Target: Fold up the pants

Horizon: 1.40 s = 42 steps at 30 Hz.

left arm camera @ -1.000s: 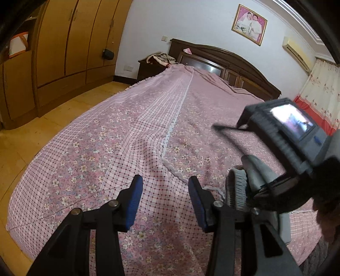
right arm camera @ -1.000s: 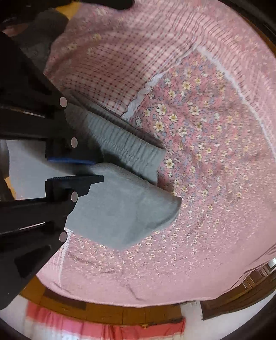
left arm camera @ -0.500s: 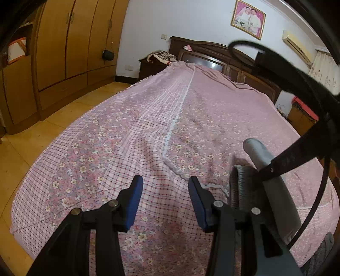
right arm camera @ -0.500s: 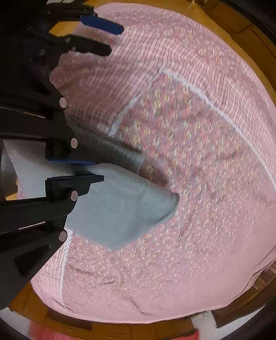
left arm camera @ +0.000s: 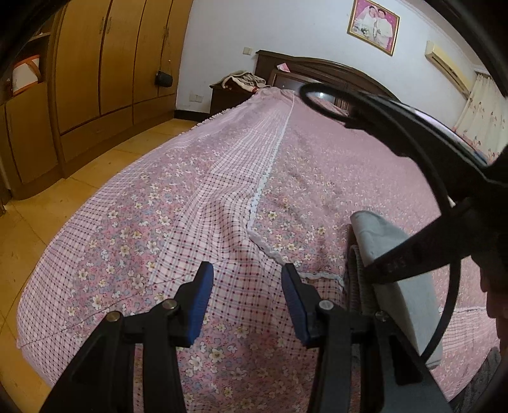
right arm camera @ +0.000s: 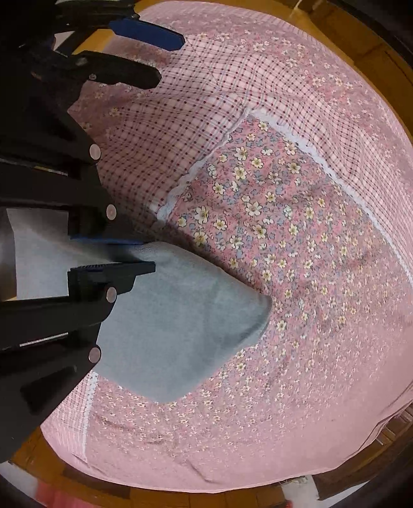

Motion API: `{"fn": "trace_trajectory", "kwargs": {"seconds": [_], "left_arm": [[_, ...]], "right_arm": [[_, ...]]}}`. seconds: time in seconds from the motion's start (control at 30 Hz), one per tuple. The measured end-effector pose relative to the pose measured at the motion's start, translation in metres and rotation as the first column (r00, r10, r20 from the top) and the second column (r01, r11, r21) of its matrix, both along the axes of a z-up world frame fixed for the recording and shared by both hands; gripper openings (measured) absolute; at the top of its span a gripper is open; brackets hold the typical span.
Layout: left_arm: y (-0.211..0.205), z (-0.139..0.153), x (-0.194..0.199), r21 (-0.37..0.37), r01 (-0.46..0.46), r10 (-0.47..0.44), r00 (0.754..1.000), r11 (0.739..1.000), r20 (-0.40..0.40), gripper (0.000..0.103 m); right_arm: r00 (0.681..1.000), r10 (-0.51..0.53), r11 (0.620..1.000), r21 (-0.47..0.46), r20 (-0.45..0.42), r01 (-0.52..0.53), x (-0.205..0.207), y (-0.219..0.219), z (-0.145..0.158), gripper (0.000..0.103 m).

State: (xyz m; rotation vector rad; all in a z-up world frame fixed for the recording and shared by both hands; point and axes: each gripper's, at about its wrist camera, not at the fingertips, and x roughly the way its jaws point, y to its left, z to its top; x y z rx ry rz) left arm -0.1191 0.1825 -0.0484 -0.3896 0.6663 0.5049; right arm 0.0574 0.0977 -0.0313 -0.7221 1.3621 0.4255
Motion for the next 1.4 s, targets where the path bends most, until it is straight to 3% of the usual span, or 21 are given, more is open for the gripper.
{"fn": "trace_trajectory", "kwargs": {"seconds": [0.1, 0.17, 0.27, 0.33, 0.5, 0.57, 0.6, 0.63, 0.7, 0.77, 0.83, 0.93, 1.0, 1.1, 1.2, 1.3, 1.4], "left_arm": [[-0.003, -0.004, 0.004, 0.009, 0.004, -0.004, 1.000, 1.000, -0.018, 0.047], [-0.004, -0.005, 0.006, 0.005, 0.005, -0.005, 1.000, 1.000, -0.018, 0.047], [-0.006, -0.009, 0.011, 0.003, 0.003, -0.003, 1.000, 1.000, -0.021, 0.047], [-0.009, -0.009, 0.014, 0.016, 0.007, -0.006, 1.000, 1.000, -0.020, 0.047], [-0.042, 0.017, 0.014, 0.106, 0.075, -0.088, 0.989, 0.991, 0.118, 0.046], [-0.059, 0.024, 0.020, 0.078, 0.194, -0.206, 0.960, 0.978, 0.189, 0.013], [-0.068, 0.024, 0.029, 0.033, 0.282, -0.283, 0.935, 0.959, 0.214, 0.005], [-0.076, 0.023, 0.037, 0.014, 0.327, -0.322, 0.923, 0.945, 0.211, 0.005], [-0.097, 0.010, 0.062, 0.019, 0.381, -0.380, 0.917, 0.925, 0.121, 0.005], [-0.109, -0.015, 0.089, 0.036, 0.376, -0.376, 0.926, 0.926, -0.029, 0.005], [-0.104, -0.039, 0.105, 0.025, 0.342, -0.338, 0.936, 0.939, -0.099, 0.002], [-0.085, -0.041, 0.102, -0.055, 0.298, -0.299, 0.954, 0.953, -0.016, 0.002], [-0.075, -0.040, 0.096, -0.081, 0.284, -0.282, 0.959, 0.955, 0.031, 0.002], [-0.063, -0.039, 0.087, -0.116, 0.292, -0.287, 0.956, 0.949, 0.062, 0.002], [-0.054, -0.039, 0.084, -0.150, 0.318, -0.312, 0.948, 0.936, 0.063, 0.003], [-0.055, -0.038, 0.081, -0.133, 0.336, -0.334, 0.942, 0.932, 0.037, 0.003], [-0.061, -0.034, 0.078, -0.109, 0.337, -0.337, 0.941, 0.935, 0.023, 0.004]], "right_arm": [[0.999, 0.018, 0.995, 0.102, -0.033, -0.014, -0.002, 0.001, 0.012, 0.026], [0.997, 0.040, 0.969, 0.246, -0.060, -0.024, -0.002, -0.010, 0.032, 0.026], [0.988, 0.080, 0.872, 0.490, -0.131, -0.006, 0.000, -0.049, 0.062, 0.027], [0.989, 0.087, 0.809, 0.587, -0.117, -0.001, -0.003, -0.089, 0.073, 0.028], [0.990, 0.142, 0.699, 0.709, -0.001, -0.100, -0.022, -0.168, 0.069, 0.027], [0.992, 0.120, 0.619, 0.780, 0.026, -0.095, -0.033, -0.200, 0.059, 0.027], [0.994, 0.105, 0.567, 0.820, 0.026, -0.081, -0.036, -0.216, 0.053, 0.027], [0.996, 0.093, 0.484, 0.873, 0.014, -0.058, -0.039, -0.233, 0.039, 0.027], [0.996, 0.089, 0.442, 0.897, -0.031, -0.012, -0.036, -0.243, 0.018, 0.027], [0.993, 0.061, 0.476, 0.877, -0.104, 0.063, -0.028, -0.240, -0.017, 0.027], [0.979, 0.053, 0.480, 0.865, -0.197, 0.148, -0.022, -0.237, -0.043, 0.022], [0.962, 0.049, 0.349, 0.907, -0.270, 0.237, -0.015, -0.248, -0.050, 0.021], [0.960, 0.054, 0.297, 0.923, -0.274, 0.247, -0.011, -0.256, -0.047, 0.031], [0.956, 0.052, 0.217, 0.938, -0.288, 0.271, -0.001, -0.273, -0.047, 0.039], [0.955, -0.015, 0.214, 0.932, -0.297, 0.293, 0.009, -0.288, -0.051, 0.049], [0.933, -0.003, 0.176, 0.918, -0.360, 0.355, 0.014, -0.297, -0.062, 0.050], [0.939, 0.019, 0.225, 0.916, -0.344, 0.331, 0.018, -0.286, -0.064, 0.050]]}}
